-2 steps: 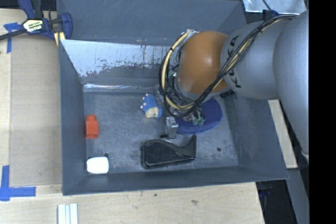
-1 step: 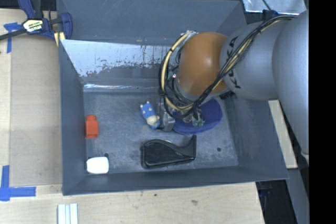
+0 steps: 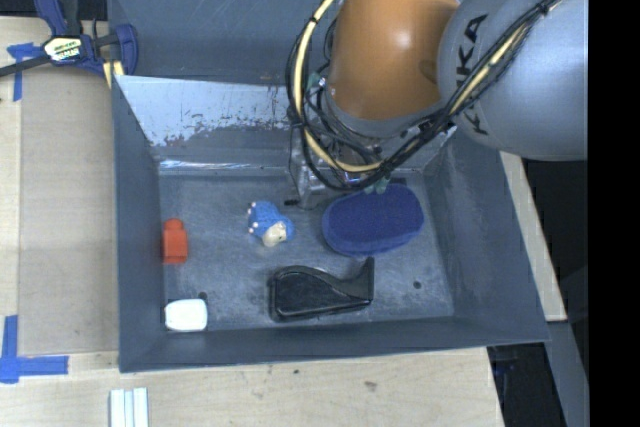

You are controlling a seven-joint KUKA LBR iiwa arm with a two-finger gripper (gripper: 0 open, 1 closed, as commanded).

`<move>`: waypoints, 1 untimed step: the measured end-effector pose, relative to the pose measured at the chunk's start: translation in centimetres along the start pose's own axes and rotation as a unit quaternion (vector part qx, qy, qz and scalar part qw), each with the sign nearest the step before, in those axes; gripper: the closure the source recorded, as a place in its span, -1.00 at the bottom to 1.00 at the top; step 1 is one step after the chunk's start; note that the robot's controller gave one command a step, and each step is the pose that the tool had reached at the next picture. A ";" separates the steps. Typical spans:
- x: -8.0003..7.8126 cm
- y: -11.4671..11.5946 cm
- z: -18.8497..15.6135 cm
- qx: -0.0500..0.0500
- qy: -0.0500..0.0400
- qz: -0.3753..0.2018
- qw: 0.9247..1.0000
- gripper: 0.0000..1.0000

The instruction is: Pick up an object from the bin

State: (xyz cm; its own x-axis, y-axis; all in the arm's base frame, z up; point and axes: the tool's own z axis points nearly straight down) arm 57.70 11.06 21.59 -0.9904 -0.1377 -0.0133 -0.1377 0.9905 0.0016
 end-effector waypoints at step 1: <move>-1.6 2.5 8.1 0.000 0.008 -0.069 0.998 1.00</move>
Offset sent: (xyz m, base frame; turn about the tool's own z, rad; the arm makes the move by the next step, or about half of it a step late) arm 0.0136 0.0272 -0.0773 -0.1376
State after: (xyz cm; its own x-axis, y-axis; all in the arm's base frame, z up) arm 59.02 13.83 13.53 -0.9619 -0.2732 0.0022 -0.2732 0.9619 0.0010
